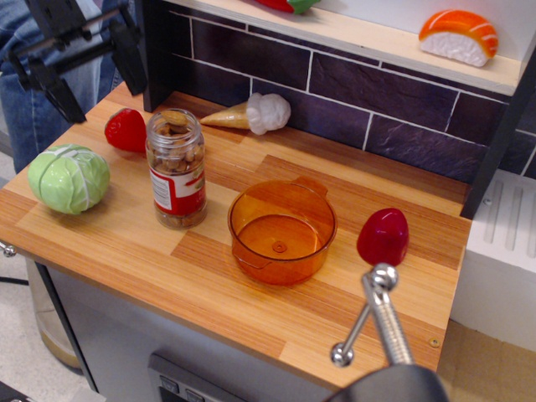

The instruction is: Pour almonds in pot

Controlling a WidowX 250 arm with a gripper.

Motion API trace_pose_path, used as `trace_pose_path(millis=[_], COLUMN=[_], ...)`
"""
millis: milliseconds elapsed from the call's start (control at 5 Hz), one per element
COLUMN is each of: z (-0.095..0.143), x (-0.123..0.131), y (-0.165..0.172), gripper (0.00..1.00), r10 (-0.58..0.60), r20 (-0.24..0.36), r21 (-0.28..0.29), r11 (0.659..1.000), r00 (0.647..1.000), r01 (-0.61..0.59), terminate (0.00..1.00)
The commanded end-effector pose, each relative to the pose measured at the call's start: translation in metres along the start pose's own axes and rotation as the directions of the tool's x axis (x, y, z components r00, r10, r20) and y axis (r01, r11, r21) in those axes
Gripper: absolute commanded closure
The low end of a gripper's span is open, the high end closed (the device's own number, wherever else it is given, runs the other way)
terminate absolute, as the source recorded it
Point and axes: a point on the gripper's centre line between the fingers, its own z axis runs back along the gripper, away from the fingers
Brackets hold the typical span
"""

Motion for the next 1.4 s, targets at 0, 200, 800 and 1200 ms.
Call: trace_pose_path(millis=[0, 200, 800, 1200], z=[-0.014, -0.023, -0.053, -0.066], x=[0.010, 0.016, -0.020, -0.033], y=[-0.006, -0.010, -0.006, -0.008], gripper=[0.00, 0.00, 0.00, 0.00], r10=[0.061, 0.106, 0.077, 0.125], r20=[0.032, -0.010, -0.073, -0.107], r21=[0.024, 0.058, 0.126, 0.110], r11=[0.998, 0.993, 0.990, 0.987], r00=[0.998, 0.994, 0.994, 0.986], r01=[-0.061, -0.106, -0.068, -0.114], terminate=[0.00, 0.00, 0.00, 0.00])
